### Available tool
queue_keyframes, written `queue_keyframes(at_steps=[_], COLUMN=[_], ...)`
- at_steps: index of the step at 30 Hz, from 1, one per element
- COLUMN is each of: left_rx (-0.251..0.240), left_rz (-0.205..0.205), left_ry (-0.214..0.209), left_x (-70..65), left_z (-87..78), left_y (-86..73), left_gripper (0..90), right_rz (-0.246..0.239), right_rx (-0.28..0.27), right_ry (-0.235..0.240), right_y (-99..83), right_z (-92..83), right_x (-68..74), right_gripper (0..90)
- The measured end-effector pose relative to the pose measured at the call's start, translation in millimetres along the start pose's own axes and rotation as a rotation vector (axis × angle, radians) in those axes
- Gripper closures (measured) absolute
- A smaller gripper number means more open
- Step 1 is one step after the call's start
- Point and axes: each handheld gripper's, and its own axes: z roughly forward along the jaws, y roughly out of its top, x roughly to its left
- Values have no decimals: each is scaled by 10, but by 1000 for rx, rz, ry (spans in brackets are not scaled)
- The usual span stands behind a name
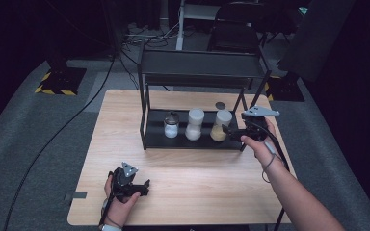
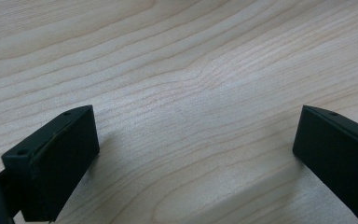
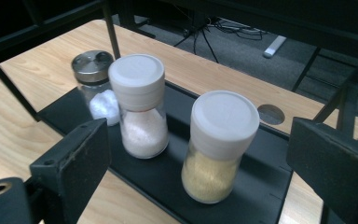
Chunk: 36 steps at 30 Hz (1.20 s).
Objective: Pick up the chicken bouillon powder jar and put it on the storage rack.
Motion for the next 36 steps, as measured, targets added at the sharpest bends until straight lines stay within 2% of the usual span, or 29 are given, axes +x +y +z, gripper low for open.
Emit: queue_keyframes(at_steps=[8, 16, 26, 36], left_rx=[0, 1, 1, 1], left_rz=[0, -1, -1, -1], left_ry=[0, 1, 1, 2], left_x=[0, -3, -3, -3], left_z=[0, 0, 0, 0], left_y=[0, 2, 3, 3], left_gripper=[3, 3, 3, 3], right_rz=[11, 19, 10, 11], right_rx=[-5, -2, 16, 30], right_ry=[21, 19, 7, 37], right_y=[-132, -398, -665, -901], right_z=[-218, -335, -409, -393], right_x=[8, 22, -16, -46], right_gripper=[55, 35, 28, 27])
